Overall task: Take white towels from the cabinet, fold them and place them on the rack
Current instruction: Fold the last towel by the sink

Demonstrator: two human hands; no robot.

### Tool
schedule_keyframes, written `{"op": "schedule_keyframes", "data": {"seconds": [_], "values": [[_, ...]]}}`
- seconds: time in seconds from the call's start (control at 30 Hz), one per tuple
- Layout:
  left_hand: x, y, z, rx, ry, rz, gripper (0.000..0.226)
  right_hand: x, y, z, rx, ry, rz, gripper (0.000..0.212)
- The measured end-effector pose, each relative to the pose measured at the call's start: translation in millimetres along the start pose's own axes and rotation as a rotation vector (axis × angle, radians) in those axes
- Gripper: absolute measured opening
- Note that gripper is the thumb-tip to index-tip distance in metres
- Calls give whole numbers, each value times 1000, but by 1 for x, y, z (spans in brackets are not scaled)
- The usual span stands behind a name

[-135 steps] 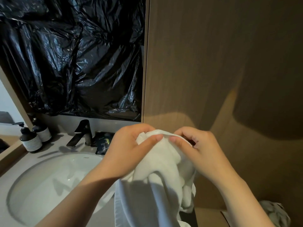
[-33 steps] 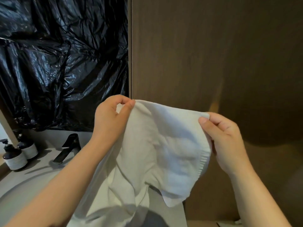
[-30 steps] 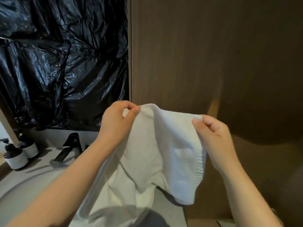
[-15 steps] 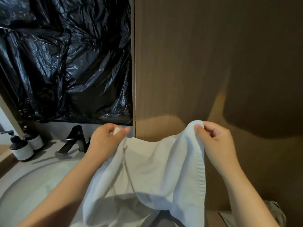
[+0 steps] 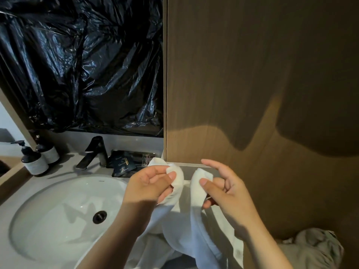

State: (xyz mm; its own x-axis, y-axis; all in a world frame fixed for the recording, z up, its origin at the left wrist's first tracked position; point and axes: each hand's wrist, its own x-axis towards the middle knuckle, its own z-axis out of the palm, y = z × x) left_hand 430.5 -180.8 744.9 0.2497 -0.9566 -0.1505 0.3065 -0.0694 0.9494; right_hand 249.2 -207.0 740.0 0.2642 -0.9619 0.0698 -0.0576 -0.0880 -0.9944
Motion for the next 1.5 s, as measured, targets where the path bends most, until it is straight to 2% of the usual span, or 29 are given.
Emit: {"op": "schedule_keyframes", "data": {"seconds": [0.33,0.43,0.53,0.67,0.8,0.97,1.07,1.23,1.5], "values": [[-4,-6,8,89,-36,8,8,1,1,-2,80,-40,54,25],[-4,-5,8,71,-49,17,9,2,3,-1,269,-60,118,39],[-5,-5,6,60,-63,26,11,2,8,-4,366,-118,133,41],[-8,-6,6,86,-67,19,7,5,14,-5,298,-177,114,42],[-10,-7,8,89,-82,15,6,9,13,0,250,-158,116,39],[-11,-8,6,31,-103,-34,12,11,18,8,174,-80,121,30],[-8,-9,4,74,-83,-17,11,9,19,6,170,-44,69,16],[-9,-14,6,124,-80,-11,6,3,8,3,167,-8,-2,27],[-14,-16,3,202,-129,65,9,4,13,5,-28,41,-22,19]]}}
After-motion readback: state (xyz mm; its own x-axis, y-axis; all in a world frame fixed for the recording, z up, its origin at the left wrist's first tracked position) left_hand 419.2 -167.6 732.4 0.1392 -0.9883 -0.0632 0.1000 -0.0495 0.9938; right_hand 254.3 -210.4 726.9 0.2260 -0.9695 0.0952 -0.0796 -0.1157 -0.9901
